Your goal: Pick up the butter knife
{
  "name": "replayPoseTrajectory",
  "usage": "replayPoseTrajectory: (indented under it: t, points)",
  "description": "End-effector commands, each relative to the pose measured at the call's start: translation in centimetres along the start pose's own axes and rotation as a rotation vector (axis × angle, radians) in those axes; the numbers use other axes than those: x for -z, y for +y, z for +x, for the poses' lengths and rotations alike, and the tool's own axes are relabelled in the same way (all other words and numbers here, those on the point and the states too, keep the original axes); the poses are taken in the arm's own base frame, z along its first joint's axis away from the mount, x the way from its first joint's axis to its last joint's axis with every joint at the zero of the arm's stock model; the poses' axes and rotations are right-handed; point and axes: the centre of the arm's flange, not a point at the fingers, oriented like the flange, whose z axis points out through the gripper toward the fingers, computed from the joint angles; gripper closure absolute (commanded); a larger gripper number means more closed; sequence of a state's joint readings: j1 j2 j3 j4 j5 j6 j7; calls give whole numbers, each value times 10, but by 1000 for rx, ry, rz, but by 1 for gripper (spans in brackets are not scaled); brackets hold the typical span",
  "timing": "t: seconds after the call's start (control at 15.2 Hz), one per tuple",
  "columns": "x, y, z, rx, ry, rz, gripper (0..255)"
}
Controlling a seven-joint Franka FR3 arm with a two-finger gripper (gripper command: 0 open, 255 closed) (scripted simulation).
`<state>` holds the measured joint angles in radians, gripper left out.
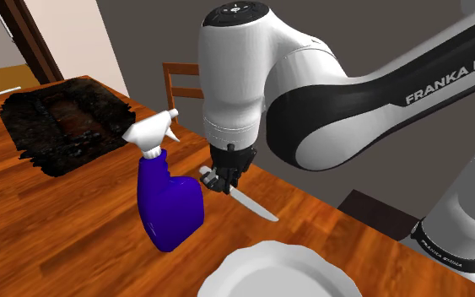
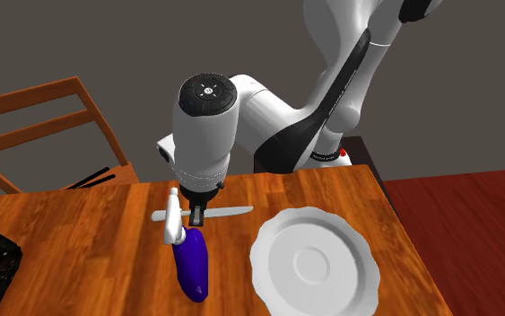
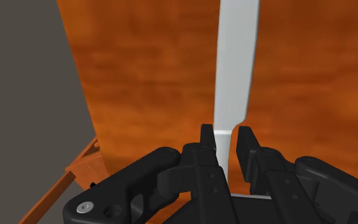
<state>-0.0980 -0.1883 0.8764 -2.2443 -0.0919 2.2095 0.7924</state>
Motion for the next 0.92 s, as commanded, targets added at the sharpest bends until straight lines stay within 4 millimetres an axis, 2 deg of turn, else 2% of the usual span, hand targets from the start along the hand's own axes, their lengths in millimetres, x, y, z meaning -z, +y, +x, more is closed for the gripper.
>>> replayPoseTrajectory:
  t: [0.0,0.79,0.86]
  points:
    - [8,2,2,0,-4,-2,255]
    - [69,9,15,0,-4,-2,255]
    - [70,9,15,0,-4,-2,255]
